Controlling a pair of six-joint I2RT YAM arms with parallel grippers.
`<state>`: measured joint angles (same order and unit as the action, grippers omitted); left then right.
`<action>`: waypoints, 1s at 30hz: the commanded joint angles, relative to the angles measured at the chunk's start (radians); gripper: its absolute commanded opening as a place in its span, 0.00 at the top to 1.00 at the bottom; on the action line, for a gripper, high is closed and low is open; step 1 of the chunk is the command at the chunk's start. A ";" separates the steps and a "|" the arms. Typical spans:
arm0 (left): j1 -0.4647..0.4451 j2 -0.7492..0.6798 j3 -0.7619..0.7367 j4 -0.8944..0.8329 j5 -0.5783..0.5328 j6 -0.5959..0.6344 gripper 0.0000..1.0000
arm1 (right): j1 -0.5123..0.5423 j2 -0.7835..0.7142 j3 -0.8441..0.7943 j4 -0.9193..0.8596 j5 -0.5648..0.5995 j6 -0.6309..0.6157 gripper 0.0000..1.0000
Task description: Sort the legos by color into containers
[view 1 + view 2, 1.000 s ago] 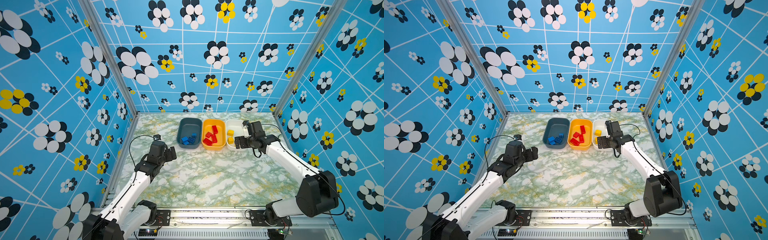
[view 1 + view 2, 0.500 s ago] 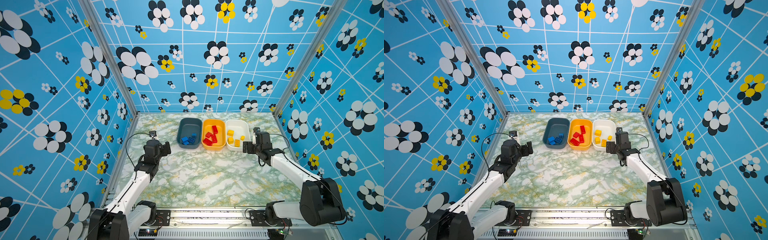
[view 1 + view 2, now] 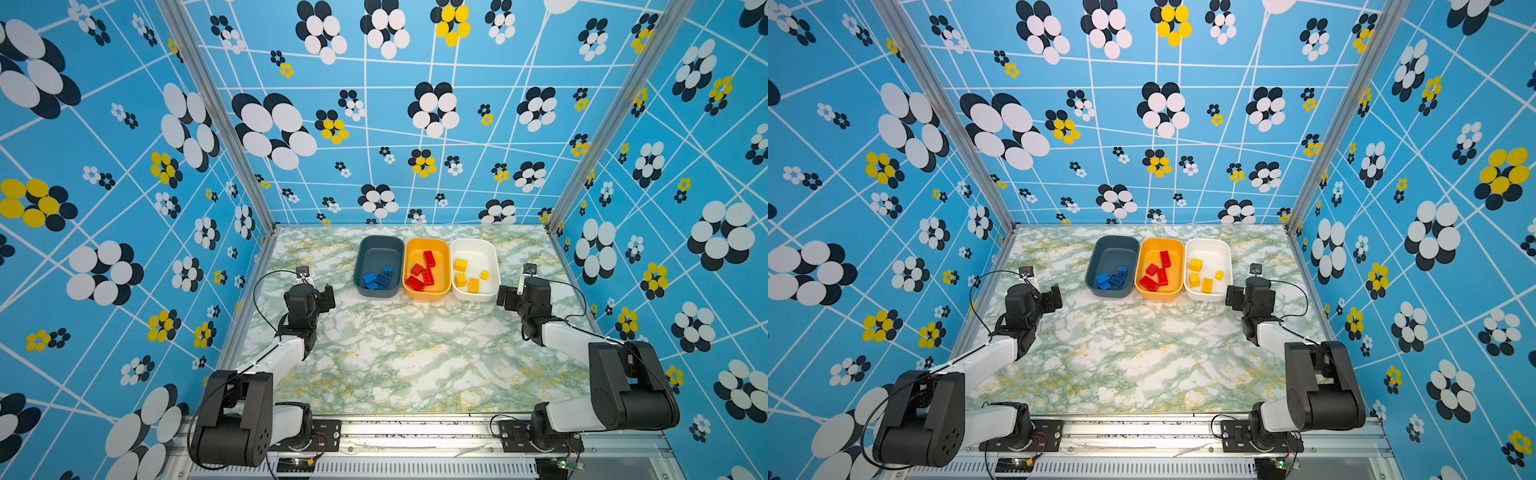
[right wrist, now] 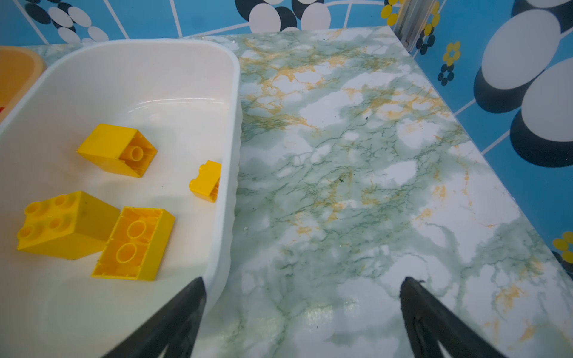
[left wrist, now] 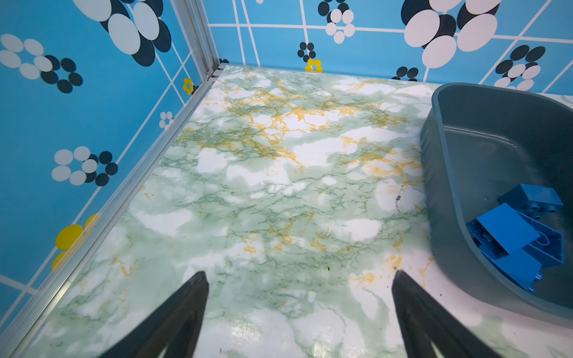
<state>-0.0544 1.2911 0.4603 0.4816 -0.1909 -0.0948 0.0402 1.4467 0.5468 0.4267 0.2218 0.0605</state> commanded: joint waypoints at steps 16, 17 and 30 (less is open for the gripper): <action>0.016 0.206 -0.051 0.348 -0.011 0.044 0.06 | -0.012 0.094 -0.149 0.451 -0.022 -0.026 0.01; 0.016 0.205 -0.051 0.344 -0.010 0.042 0.07 | -0.011 0.091 -0.149 0.440 -0.022 -0.026 0.01; 0.015 0.208 -0.049 0.345 -0.009 0.043 0.05 | -0.011 0.095 -0.159 0.460 -0.023 -0.028 0.01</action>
<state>-0.0460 1.4933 0.4168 0.8097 -0.1955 -0.0589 0.0357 1.5299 0.3927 0.8719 0.1936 0.0395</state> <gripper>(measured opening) 0.943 0.992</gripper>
